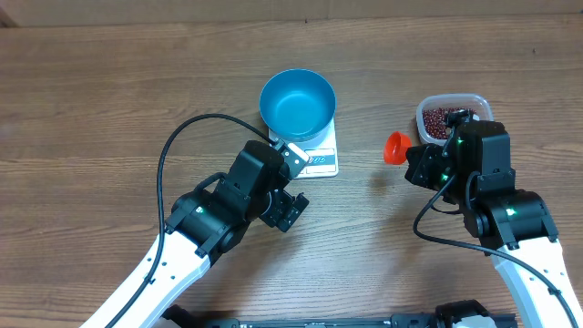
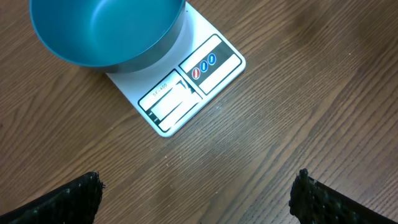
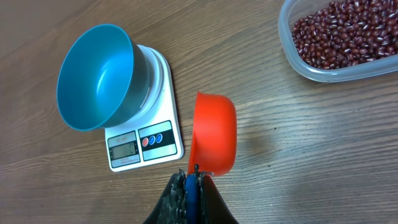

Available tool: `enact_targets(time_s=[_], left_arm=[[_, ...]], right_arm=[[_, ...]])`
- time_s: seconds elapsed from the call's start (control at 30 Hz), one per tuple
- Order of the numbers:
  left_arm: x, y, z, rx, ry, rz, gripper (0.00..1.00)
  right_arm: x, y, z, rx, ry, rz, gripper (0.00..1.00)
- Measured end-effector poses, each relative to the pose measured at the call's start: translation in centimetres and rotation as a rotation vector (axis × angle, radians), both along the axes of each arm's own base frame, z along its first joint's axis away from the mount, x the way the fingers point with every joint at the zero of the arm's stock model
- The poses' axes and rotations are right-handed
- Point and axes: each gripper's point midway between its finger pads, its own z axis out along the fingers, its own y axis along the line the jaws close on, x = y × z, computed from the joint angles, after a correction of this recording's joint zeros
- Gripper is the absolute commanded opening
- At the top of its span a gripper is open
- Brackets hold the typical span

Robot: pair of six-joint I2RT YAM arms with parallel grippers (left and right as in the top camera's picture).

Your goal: Scoop item into bowl and weigh 150g on scale

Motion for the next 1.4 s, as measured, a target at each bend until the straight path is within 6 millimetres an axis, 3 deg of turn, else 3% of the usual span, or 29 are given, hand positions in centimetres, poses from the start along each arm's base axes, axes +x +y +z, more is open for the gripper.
enact_targets(time_s=[1.17, 1.4], left_arm=[[0.0, 0.0, 0.0, 0.000, 0.001, 0.000, 0.99], [0.0, 0.0, 0.0, 0.001, 0.001, 0.000, 0.99]], right_arm=[[-0.6, -0.5, -0.7, -0.039, 0.030, 0.000, 0.04], [0.2, -0.8, -1.2, -0.090, 0.075, 0.014, 0.04]])
